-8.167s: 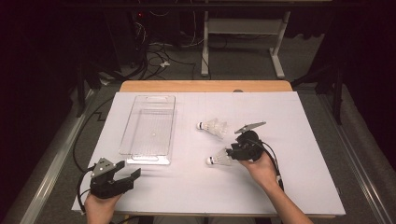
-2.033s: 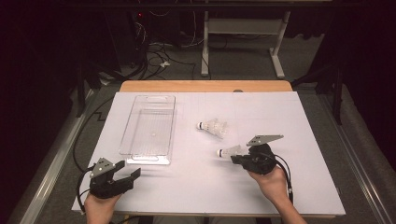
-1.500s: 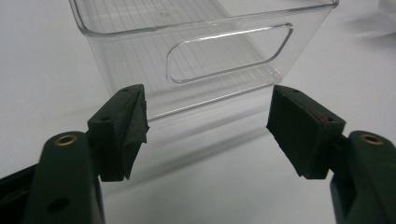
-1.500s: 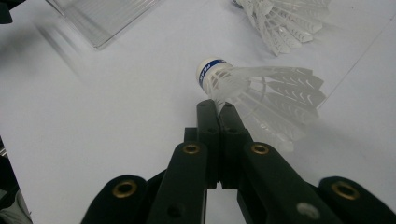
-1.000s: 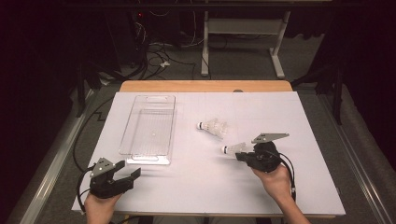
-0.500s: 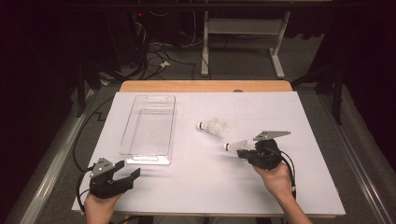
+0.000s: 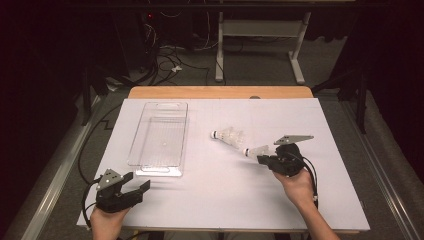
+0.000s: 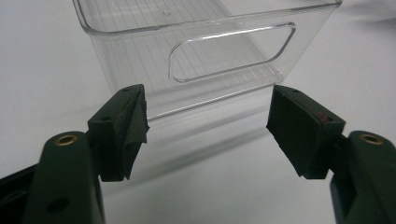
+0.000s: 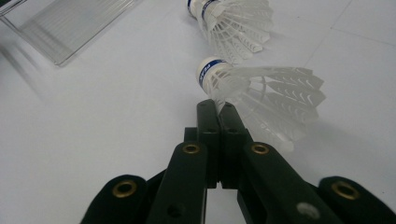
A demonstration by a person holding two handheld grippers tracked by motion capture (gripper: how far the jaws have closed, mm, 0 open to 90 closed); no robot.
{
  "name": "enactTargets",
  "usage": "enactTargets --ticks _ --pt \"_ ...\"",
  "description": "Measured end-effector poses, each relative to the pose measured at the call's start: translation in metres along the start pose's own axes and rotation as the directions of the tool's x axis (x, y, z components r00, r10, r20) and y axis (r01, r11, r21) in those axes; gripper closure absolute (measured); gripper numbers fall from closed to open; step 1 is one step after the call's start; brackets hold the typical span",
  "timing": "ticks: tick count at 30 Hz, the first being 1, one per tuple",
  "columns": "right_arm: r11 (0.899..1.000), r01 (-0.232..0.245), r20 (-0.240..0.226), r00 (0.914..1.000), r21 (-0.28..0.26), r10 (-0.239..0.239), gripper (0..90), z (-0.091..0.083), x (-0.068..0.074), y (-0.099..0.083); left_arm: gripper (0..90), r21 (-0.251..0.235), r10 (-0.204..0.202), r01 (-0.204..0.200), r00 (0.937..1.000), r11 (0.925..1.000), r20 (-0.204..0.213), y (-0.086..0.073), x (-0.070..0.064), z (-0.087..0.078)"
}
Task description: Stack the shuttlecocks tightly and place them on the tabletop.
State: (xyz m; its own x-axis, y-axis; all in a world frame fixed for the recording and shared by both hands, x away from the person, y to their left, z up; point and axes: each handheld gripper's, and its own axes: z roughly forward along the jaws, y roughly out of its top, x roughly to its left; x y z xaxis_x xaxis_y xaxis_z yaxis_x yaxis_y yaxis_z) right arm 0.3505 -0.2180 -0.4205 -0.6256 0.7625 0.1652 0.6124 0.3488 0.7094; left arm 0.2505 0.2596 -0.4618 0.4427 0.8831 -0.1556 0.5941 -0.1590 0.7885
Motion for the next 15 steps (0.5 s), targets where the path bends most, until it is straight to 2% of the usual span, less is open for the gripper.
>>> enactTargets --ticks 11,15 --pt "1.000 -0.006 0.016 0.9999 0.008 0.006 90.0 0.0042 -0.0059 0.0056 29.7 0.002 0.002 -0.002 1.0000 1.0000 0.000 0.0002 0.0000 0.0003" --pt "1.000 0.008 0.026 0.9996 0.002 -0.008 90.0 0.0049 -0.0064 0.0083 29.7 0.000 0.000 0.000 1.0000 1.0000 0.000 0.0000 -0.0001 0.0000"
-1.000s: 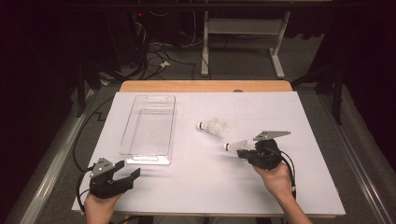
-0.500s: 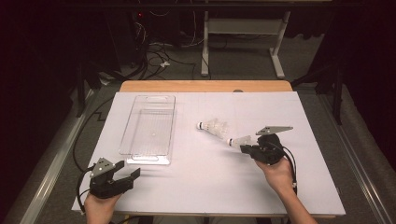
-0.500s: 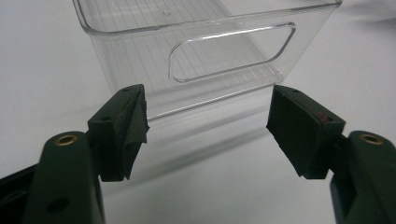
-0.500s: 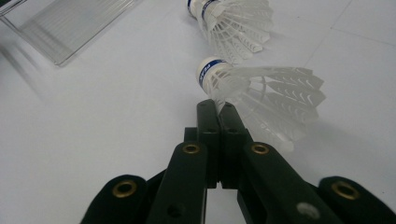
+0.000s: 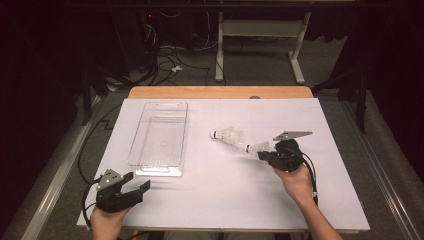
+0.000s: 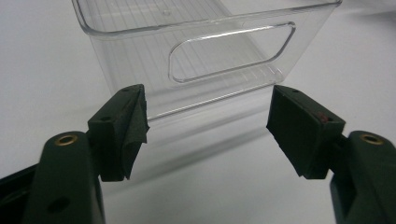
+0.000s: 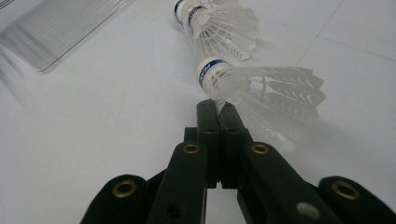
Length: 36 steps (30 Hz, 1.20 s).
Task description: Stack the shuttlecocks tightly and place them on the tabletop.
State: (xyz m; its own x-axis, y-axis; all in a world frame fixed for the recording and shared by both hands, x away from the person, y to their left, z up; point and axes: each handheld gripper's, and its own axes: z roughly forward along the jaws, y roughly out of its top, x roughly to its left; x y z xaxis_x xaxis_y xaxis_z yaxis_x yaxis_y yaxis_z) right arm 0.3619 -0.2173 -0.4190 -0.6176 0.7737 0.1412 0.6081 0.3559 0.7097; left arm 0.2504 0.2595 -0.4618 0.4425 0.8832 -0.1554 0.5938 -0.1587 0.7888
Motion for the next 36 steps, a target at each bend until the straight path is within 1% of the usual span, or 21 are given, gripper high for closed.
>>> enactTargets --ticks 2,6,19,36 --pt "1.000 0.004 0.007 1.0000 0.001 -0.004 90.0 0.001 0.000 0.002 29.7 0.001 0.002 -0.002 1.0000 1.0000 0.000 0.000 0.000 0.000" --pt "1.000 -0.002 0.016 0.9999 0.009 0.002 90.0 0.004 -0.002 0.004 29.7 0.000 0.001 -0.001 1.0000 1.0000 0.001 0.000 0.000 0.000" --pt "1.000 -0.013 0.028 0.9995 0.024 0.012 90.0 0.016 -0.008 0.012 29.7 0.002 0.003 -0.003 1.0000 1.0000 0.001 0.000 0.000 0.000" --pt "0.999 -0.017 0.028 0.9995 0.042 0.016 90.0 0.033 -0.010 0.024 29.8 -0.001 0.003 -0.003 1.0000 1.0000 0.000 0.000 0.000 0.000"
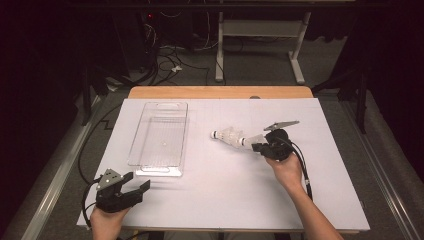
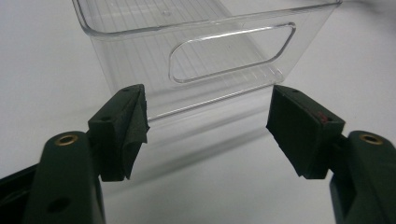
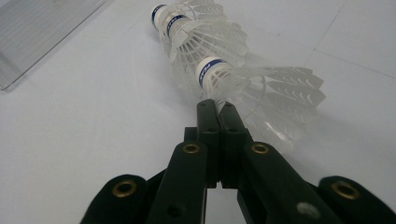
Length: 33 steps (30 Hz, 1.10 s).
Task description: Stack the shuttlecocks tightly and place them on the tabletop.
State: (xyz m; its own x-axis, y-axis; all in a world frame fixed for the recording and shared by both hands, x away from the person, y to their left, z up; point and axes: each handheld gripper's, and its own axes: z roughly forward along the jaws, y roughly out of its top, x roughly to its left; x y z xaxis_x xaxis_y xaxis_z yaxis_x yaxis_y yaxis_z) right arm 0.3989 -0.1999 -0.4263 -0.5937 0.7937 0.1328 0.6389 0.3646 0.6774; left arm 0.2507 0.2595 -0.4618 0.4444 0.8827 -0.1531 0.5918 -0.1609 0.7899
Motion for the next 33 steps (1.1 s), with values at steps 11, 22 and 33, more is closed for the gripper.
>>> enactTargets --ticks 11,22,33 --pt "1.000 0.006 -0.010 0.9999 0.005 -0.006 90.0 0.007 0.004 0.009 29.8 0.001 0.001 -0.001 1.0000 1.0000 0.000 0.000 0.000 0.000" --pt "1.000 0.011 -0.018 0.9998 0.005 -0.011 90.0 0.016 0.007 0.014 29.8 0.006 0.007 -0.007 1.0000 1.0000 0.005 0.000 -0.001 0.000" --pt "1.000 0.017 -0.024 0.9996 0.009 -0.017 90.0 0.023 0.009 0.019 29.8 0.001 0.006 -0.006 1.0000 1.0000 0.002 0.000 -0.001 0.000"
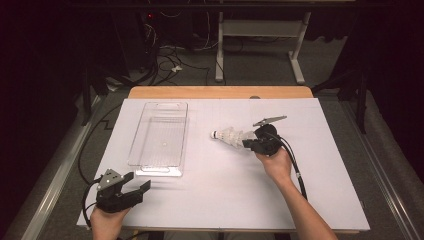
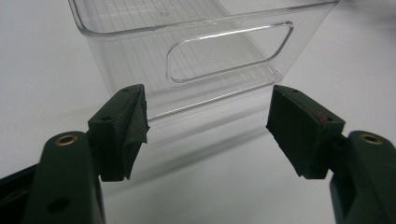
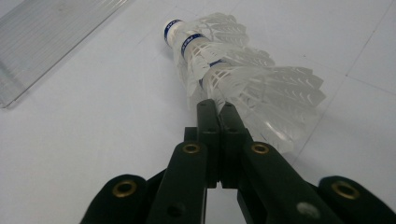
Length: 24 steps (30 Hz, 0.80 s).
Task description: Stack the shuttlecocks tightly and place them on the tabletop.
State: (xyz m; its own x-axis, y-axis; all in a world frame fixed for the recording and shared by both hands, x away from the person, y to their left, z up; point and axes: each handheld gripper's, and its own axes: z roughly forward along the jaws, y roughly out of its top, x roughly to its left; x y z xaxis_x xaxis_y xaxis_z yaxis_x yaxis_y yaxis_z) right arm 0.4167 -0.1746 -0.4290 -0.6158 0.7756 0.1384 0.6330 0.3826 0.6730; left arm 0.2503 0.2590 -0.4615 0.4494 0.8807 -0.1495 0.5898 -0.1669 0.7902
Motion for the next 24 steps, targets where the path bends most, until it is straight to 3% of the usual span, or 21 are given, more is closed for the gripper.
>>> enactTargets --ticks 24 --pt "1.000 -0.019 -0.021 0.9996 -0.006 0.019 90.0 0.011 -0.002 0.005 29.8 0.005 0.005 -0.005 1.0000 1.0000 0.002 0.000 0.000 0.000"
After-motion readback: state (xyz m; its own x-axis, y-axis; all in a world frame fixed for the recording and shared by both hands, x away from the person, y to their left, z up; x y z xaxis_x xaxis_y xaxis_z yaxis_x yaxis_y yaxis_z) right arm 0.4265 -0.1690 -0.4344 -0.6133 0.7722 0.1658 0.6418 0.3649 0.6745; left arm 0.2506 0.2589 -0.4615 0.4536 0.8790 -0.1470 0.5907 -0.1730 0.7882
